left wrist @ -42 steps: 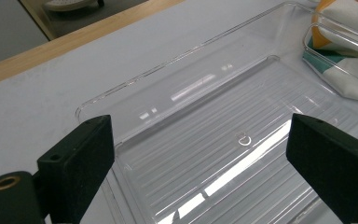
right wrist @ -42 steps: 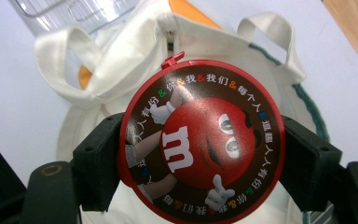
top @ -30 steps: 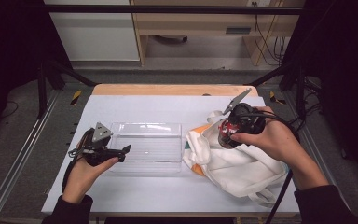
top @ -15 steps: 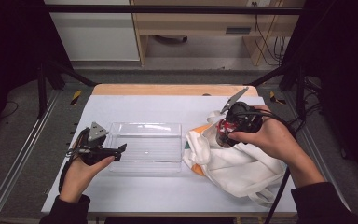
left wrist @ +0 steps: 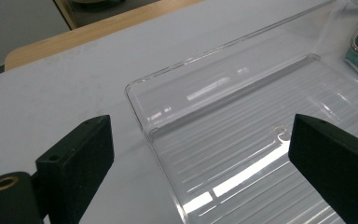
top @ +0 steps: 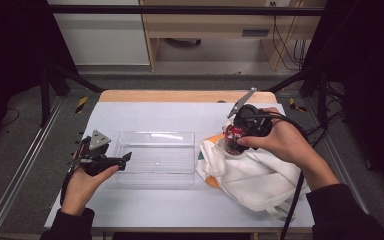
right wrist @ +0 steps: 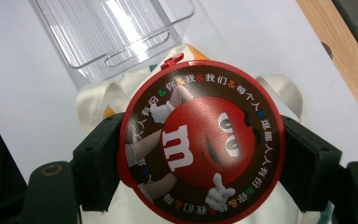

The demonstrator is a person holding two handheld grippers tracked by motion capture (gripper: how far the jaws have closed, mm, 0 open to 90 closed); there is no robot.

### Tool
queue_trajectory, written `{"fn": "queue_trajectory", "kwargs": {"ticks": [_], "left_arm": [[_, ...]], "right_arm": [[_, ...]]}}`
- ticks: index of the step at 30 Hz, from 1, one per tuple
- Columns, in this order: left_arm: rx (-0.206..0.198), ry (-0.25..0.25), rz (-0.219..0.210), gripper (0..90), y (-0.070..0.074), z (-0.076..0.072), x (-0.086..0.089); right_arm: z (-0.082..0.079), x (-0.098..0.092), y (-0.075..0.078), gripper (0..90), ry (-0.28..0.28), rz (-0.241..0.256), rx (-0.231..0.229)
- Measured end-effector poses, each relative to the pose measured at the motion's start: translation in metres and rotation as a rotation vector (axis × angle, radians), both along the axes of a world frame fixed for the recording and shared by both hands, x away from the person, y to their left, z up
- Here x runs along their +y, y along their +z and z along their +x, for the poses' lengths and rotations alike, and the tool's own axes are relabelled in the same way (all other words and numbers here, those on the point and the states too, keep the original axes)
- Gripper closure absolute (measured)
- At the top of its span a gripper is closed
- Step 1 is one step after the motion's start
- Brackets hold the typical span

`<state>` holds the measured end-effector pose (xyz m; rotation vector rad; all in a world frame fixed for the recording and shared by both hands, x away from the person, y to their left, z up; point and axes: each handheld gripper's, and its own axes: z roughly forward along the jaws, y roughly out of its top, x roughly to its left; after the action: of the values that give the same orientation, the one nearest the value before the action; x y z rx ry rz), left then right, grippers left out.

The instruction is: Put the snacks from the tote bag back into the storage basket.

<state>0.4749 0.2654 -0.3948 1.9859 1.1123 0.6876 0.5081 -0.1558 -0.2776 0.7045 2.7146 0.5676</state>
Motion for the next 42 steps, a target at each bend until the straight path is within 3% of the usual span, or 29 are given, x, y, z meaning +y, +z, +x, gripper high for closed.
{"fn": "queue_trajectory", "kwargs": {"ticks": [13, 42], "left_arm": [[0.005, 0.018, -0.023, 5.9, -0.001, 0.002, 0.011], [0.006, 0.040, -0.044, 5.9, -0.002, 0.003, 0.020]], "right_arm": [[0.014, 0.023, -0.008, 25.3, 0.044, 0.012, 0.002], [0.020, 0.069, -0.016, 25.3, 0.125, 0.018, -0.006]]}}
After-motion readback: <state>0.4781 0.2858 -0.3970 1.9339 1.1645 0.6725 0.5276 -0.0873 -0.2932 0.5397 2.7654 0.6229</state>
